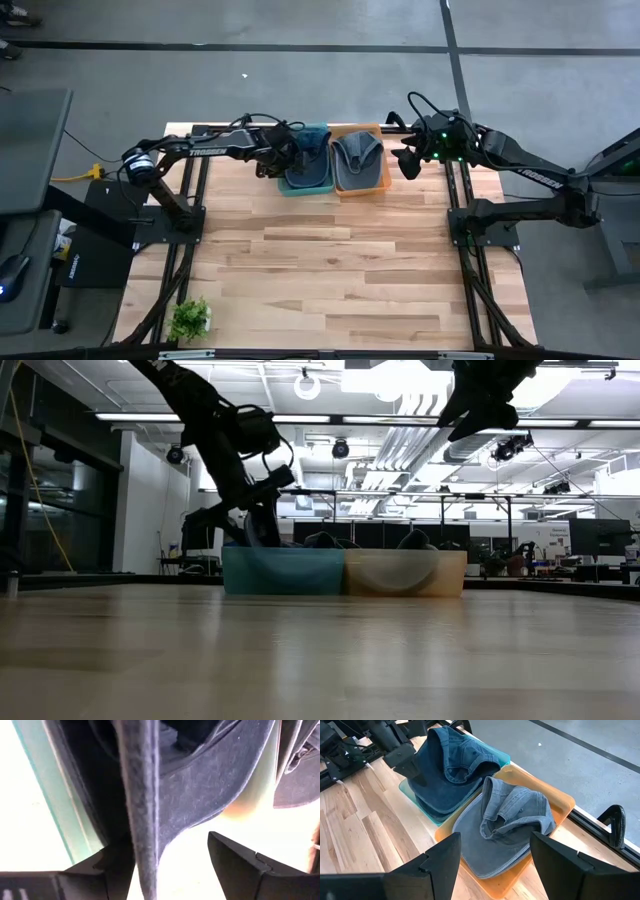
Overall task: Pick & Place hat
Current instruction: Put the blue cap into the green bin
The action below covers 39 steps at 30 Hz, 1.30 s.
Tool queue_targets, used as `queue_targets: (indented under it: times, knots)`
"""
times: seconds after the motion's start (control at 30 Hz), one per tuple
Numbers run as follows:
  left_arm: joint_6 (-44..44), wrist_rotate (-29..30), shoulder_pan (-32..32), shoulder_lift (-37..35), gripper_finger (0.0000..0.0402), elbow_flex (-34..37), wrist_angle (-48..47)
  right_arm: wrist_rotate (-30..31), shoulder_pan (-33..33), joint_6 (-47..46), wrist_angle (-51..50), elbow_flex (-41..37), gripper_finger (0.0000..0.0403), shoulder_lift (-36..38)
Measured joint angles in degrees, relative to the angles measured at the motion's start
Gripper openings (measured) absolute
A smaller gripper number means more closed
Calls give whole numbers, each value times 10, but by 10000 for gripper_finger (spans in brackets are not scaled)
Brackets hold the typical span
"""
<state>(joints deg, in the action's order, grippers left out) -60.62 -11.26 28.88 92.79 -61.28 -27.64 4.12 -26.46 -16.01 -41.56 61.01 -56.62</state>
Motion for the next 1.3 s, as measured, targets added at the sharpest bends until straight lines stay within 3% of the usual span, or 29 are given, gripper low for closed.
queue_targets:
  times: [0.4,0.67,0.83,1.03,1.3]
  knots:
    - [4,36,0,-44,231,0,-19,0,0,0,0,0,232,0]
    - [20,131,0,-89,218,0,-108,0,0,-4,-6,0,232,0]
    - [49,178,-5,-132,155,-1,-87,0,0,-4,-11,0,232,0]
    - [114,190,-24,-147,17,-1,-28,5,0,-4,-11,0,232,0]
    - [139,237,-50,-111,2,-1,19,14,0,-4,-11,0,232,0]
